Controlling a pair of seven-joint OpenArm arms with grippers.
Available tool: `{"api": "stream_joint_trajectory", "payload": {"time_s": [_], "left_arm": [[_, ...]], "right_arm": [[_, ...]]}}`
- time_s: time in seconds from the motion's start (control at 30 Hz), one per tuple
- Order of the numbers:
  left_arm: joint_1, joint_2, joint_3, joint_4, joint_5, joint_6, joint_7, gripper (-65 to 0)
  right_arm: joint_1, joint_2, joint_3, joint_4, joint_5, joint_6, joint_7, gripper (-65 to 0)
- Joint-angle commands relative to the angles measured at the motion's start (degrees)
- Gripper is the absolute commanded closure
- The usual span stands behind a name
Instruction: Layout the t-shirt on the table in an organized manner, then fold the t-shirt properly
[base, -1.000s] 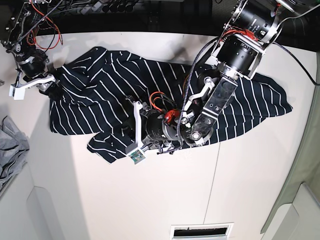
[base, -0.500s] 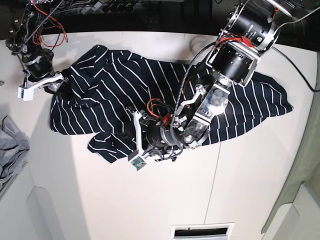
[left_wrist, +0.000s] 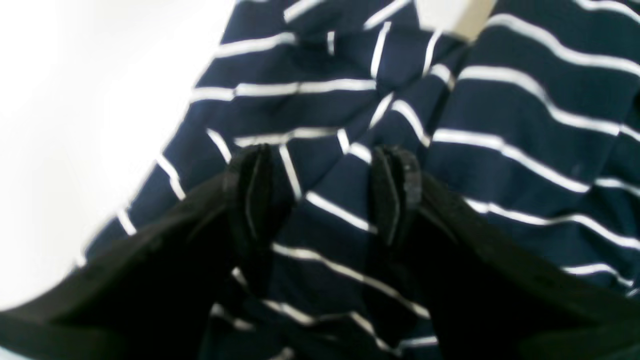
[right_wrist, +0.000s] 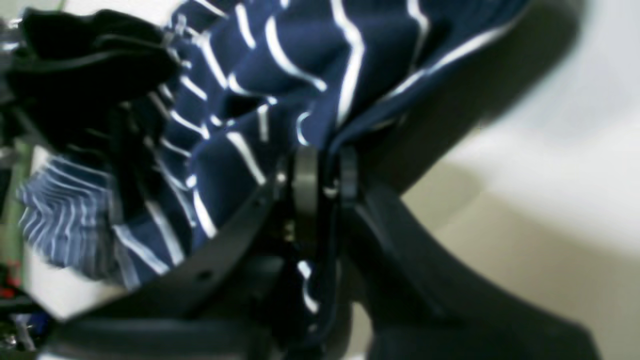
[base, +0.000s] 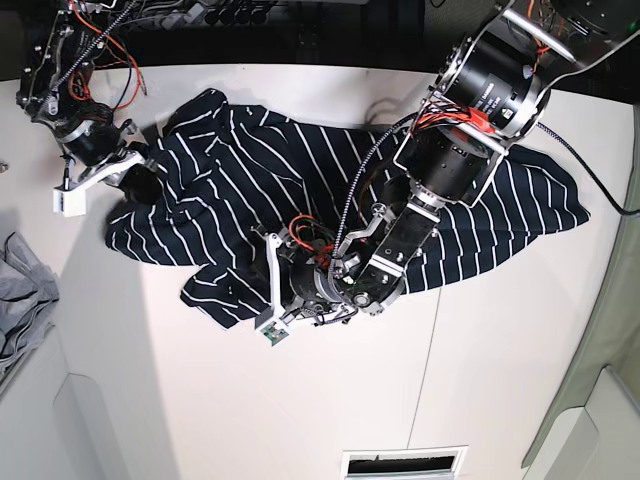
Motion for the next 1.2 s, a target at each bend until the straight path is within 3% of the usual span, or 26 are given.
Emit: {"api": "stream_joint_trajectory", "payload": {"time_s": [0.0,0.23,0.53,0.73,0.9,1.17], "left_arm": [[-2.10,0.39,-0.17,0.83,-0.20,0.00,-1.11,-34.4],[-2.97,0.96,-0.15,0.83,-0.26,-0.02,-2.01,-34.4],[-1.92,7.63,-0.15,0.83,-0.20,-0.66,-1.20,-34.4],[0.28,7.66,-0.15,0.81,0.46,-0.57,-1.25,-34.4],[0.83,7.66,-0.15,-1.57,5.09,3.78,-5.14,-34.4],[0.66,7.66,-0.15,-11.39,5.77,4.72,-10.47,-34.4]], "right_arm": [[-1.68,0.59,2.14,2.93,3.85,1.29,-0.50,0.0],[-14.58,0.63,11.06,12.83,14.25,2.19,-3.39,0.0],[-14.97,0.90,9.75,13.14,14.14,2.19,-2.99,0.0],[-15.17,0.92,6.45,13.14,13.86,2.19,-3.41,0.0],[-15.47,0.90,6.43,13.14,13.94,2.19,-3.85,0.0],[-15.47,-0.39,6.43,13.14,13.97,2.19,-4.92,0.0]]}}
